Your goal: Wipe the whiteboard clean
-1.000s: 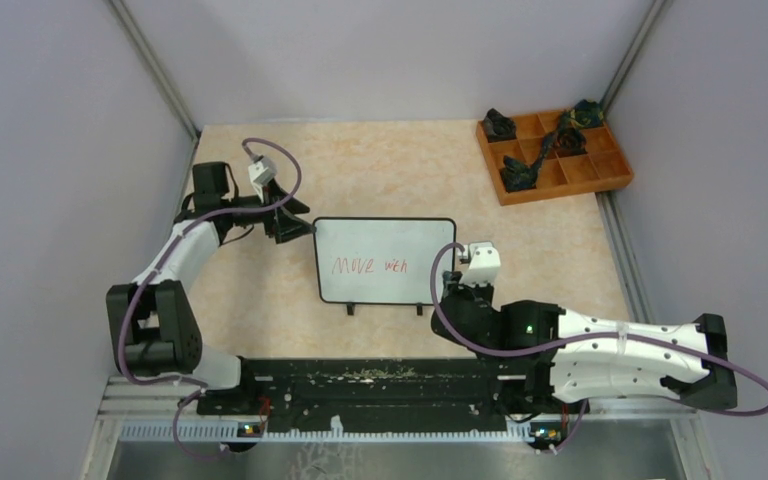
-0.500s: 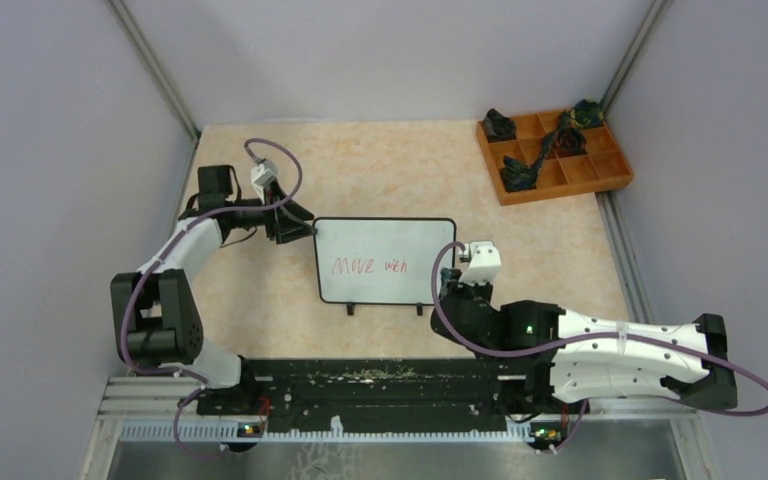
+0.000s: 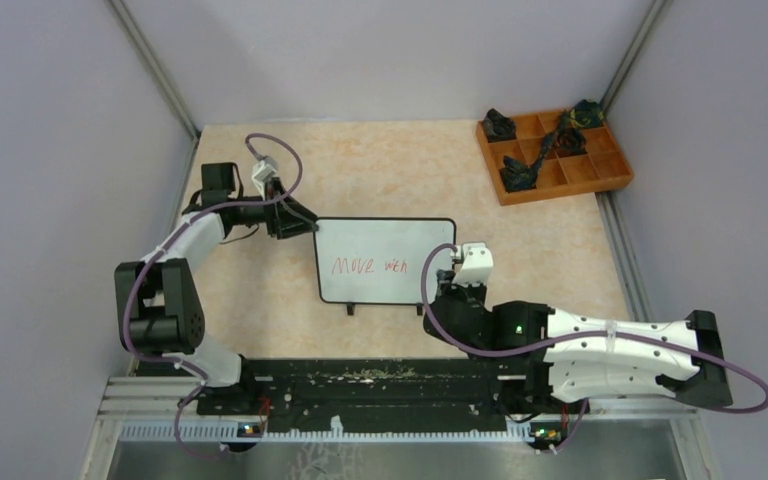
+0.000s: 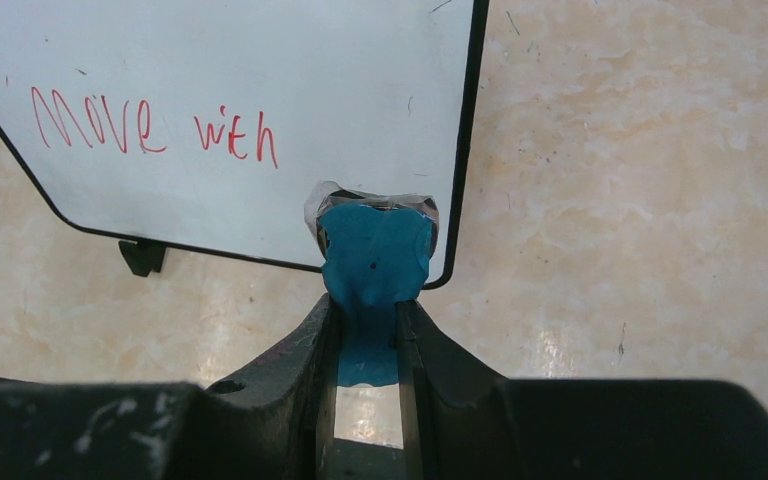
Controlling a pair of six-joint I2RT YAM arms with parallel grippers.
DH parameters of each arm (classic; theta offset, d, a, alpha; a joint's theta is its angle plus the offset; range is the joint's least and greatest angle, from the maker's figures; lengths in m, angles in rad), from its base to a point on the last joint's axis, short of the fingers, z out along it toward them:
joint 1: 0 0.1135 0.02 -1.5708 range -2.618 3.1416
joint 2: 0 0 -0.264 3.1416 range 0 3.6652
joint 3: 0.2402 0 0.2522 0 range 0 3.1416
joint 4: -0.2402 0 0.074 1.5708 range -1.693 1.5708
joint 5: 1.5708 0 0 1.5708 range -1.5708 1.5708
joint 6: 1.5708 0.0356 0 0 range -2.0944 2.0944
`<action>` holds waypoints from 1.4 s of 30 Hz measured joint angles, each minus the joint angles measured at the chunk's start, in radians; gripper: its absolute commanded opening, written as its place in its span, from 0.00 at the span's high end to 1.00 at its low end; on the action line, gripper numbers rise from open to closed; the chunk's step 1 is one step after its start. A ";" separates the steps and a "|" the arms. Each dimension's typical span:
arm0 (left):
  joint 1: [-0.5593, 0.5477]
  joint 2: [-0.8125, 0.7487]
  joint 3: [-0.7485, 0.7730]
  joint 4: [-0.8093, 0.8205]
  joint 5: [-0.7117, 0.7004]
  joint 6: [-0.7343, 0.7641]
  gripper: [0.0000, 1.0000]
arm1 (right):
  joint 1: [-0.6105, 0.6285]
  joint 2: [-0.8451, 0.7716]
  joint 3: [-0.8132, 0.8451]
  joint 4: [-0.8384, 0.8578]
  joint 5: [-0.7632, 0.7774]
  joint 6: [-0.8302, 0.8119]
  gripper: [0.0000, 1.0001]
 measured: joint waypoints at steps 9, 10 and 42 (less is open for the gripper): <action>-0.022 0.004 0.004 0.001 0.015 -0.019 0.73 | 0.000 0.005 -0.005 0.011 -0.001 0.009 1.00; -0.024 0.004 0.004 0.000 0.016 -0.019 0.78 | 0.000 0.006 -0.005 0.011 0.000 0.010 1.00; -0.025 -0.006 0.021 -0.180 0.037 0.151 1.00 | -0.081 0.104 -0.270 0.548 0.084 -0.273 1.00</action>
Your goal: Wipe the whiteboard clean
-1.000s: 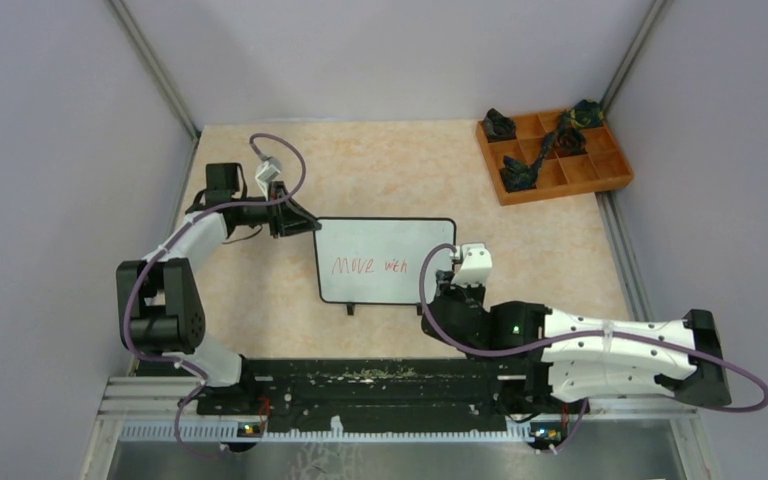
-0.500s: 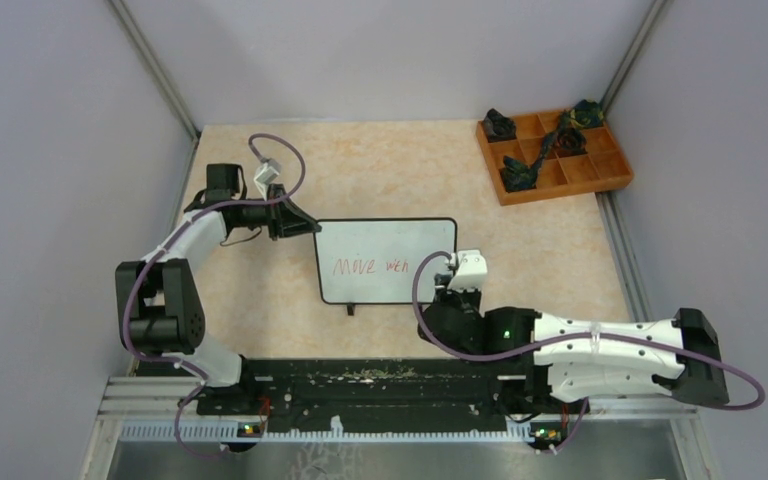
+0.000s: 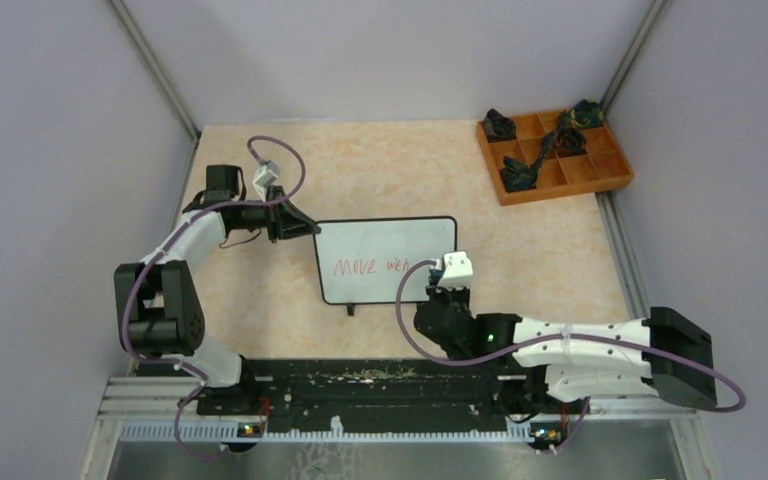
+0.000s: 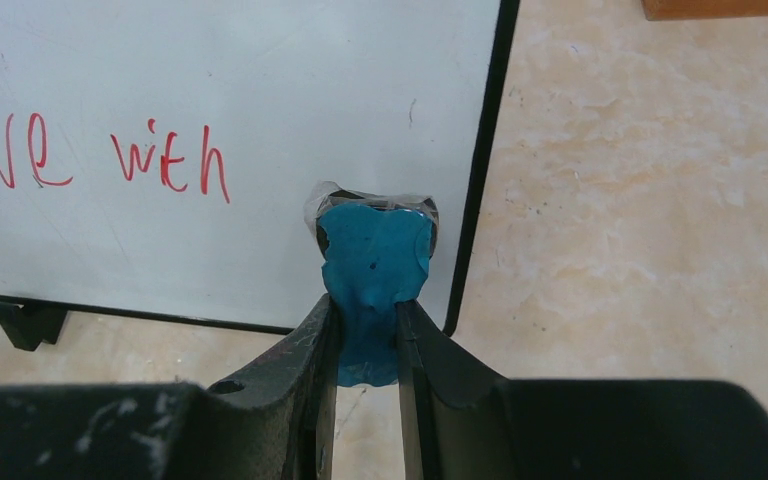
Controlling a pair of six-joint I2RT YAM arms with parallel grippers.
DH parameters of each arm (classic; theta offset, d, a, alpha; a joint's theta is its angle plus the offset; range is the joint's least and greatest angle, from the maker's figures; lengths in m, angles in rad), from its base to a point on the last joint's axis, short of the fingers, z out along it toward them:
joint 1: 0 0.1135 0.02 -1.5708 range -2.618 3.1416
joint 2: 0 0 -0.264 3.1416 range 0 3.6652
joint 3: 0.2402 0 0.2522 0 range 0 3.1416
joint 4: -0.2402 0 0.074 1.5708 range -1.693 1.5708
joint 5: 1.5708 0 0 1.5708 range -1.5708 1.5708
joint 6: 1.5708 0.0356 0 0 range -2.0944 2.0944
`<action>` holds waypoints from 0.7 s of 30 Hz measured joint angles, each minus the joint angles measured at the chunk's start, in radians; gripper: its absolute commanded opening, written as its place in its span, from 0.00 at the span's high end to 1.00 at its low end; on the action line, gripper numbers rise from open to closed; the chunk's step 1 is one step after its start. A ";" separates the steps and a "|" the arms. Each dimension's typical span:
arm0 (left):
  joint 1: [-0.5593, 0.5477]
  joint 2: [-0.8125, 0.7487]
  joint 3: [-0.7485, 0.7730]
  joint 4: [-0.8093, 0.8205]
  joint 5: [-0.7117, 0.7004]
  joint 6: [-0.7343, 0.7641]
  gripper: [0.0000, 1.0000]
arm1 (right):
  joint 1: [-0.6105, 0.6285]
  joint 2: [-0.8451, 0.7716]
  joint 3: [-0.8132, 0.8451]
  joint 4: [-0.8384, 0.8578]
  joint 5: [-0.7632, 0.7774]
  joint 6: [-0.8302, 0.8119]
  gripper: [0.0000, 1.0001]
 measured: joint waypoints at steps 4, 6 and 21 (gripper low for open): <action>0.000 0.000 0.004 -0.018 0.001 0.015 1.00 | -0.008 0.069 0.033 0.093 -0.013 -0.084 1.00; 0.000 0.002 0.013 -0.040 0.000 0.029 1.00 | -0.014 0.105 0.057 0.147 -0.025 -0.125 1.00; 0.000 0.026 0.042 -0.109 0.002 0.085 1.00 | -0.115 0.275 0.105 0.389 -0.130 -0.297 1.00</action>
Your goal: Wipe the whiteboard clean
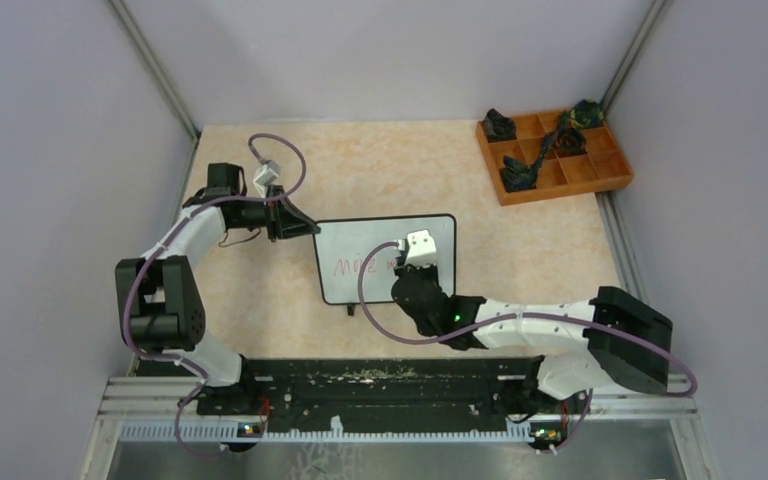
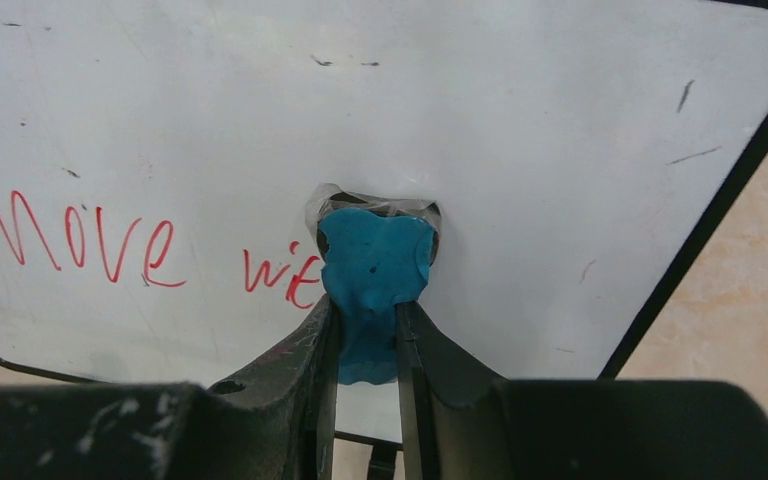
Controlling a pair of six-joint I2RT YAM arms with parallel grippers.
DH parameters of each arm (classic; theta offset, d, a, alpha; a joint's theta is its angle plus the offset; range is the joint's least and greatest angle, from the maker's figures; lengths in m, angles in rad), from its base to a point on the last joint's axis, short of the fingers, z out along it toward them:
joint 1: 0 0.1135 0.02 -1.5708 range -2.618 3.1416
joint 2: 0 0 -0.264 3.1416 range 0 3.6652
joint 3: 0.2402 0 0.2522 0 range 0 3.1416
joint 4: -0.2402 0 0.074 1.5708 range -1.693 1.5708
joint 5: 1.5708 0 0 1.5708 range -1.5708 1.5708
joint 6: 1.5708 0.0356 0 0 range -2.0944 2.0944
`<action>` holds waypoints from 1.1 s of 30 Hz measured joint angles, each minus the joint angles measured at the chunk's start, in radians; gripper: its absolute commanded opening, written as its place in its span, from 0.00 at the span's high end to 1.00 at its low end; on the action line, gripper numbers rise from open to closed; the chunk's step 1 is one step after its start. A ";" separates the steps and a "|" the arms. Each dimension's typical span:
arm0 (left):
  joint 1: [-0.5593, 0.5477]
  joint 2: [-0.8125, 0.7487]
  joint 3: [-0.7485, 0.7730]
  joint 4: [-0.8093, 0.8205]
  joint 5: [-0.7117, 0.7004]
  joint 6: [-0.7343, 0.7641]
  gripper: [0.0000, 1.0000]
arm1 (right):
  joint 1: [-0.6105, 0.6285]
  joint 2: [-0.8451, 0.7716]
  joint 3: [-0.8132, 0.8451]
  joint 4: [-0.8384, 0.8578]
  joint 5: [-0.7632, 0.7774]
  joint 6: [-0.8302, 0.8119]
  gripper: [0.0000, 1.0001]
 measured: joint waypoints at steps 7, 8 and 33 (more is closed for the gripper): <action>0.010 0.013 0.009 -0.023 -0.001 0.010 1.00 | 0.000 0.109 0.084 0.041 -0.040 -0.026 1.00; 0.011 0.014 0.011 -0.027 -0.002 0.012 1.00 | 0.001 0.123 0.093 0.047 -0.048 -0.027 1.00; 0.010 0.042 0.036 -0.090 0.002 0.063 1.00 | -0.055 -0.045 -0.009 -0.077 -0.024 0.101 1.00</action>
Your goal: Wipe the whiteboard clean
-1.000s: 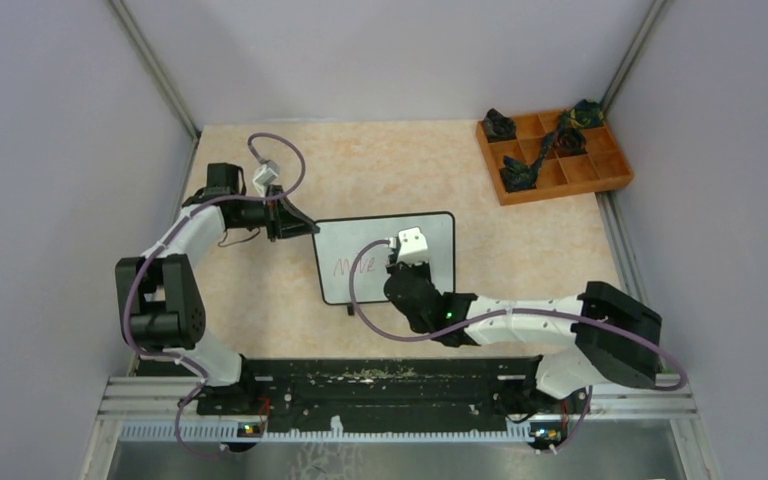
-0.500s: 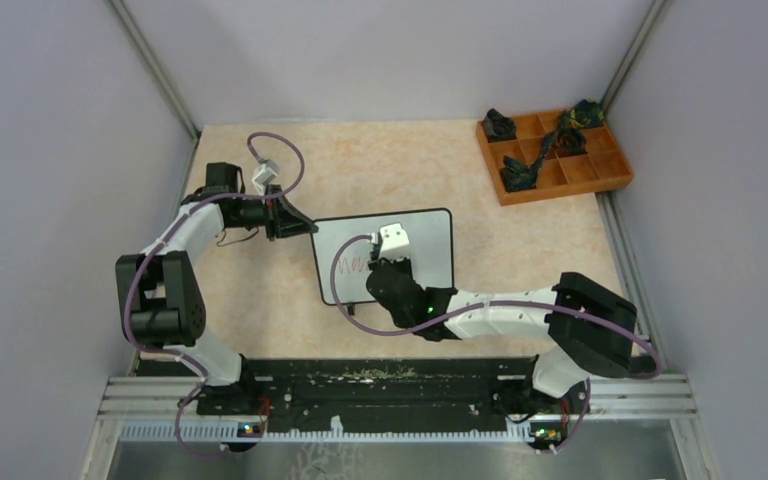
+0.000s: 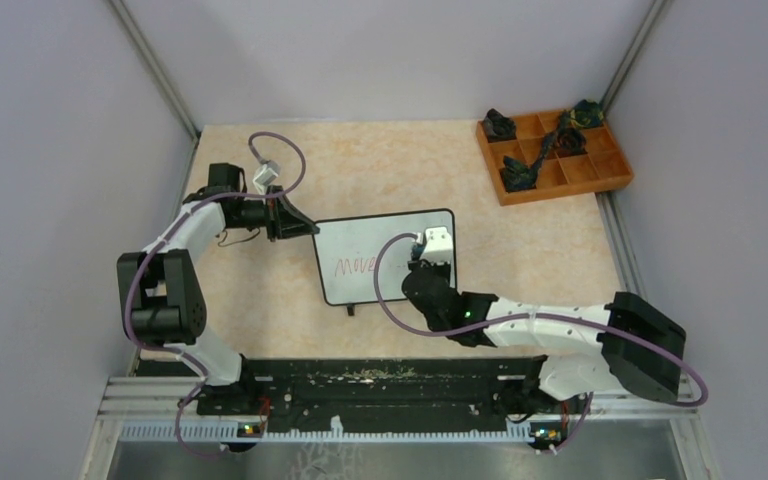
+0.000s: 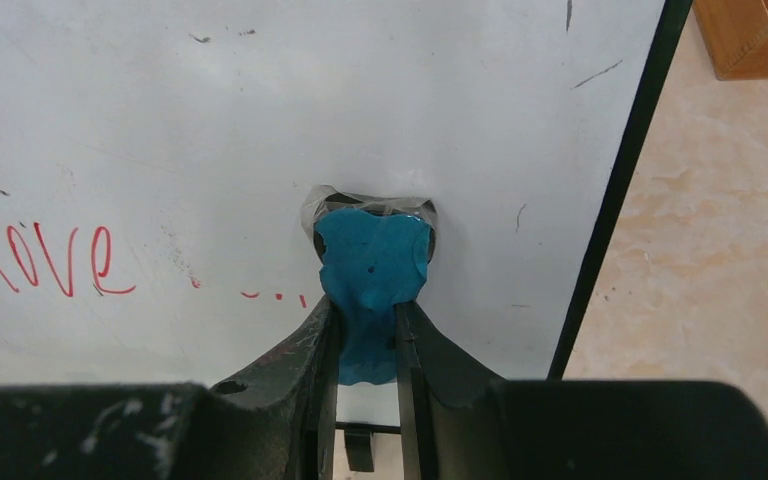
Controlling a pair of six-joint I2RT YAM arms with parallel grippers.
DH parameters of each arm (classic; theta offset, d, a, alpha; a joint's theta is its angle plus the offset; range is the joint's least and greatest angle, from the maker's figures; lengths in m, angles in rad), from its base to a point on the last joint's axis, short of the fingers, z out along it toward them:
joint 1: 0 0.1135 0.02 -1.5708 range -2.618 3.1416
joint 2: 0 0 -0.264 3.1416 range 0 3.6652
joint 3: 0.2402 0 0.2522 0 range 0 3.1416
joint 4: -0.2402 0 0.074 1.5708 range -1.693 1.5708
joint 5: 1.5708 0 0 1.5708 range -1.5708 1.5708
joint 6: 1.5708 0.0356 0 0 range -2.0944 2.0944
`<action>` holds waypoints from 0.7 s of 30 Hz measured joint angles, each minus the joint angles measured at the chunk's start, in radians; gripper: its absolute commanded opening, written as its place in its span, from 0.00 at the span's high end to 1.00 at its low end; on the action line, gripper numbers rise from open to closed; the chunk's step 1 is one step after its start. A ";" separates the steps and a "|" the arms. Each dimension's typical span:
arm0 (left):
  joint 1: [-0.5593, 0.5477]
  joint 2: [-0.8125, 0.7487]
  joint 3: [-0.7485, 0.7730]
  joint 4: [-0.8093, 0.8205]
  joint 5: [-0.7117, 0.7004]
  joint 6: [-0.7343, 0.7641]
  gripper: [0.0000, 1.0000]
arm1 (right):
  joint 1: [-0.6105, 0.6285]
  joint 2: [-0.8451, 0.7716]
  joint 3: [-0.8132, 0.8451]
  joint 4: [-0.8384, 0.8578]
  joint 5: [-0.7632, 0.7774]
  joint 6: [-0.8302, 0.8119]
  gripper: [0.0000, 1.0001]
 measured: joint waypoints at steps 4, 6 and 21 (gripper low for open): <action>0.000 0.001 0.000 -0.003 0.001 0.002 1.00 | -0.001 -0.008 -0.010 -0.004 -0.006 0.006 1.00; 0.000 0.003 0.002 -0.008 0.001 0.004 1.00 | -0.001 -0.002 -0.010 0.005 -0.009 0.006 1.00; 0.002 0.008 0.016 -0.041 0.011 0.025 1.00 | 0.083 0.249 0.161 0.067 -0.041 -0.024 1.00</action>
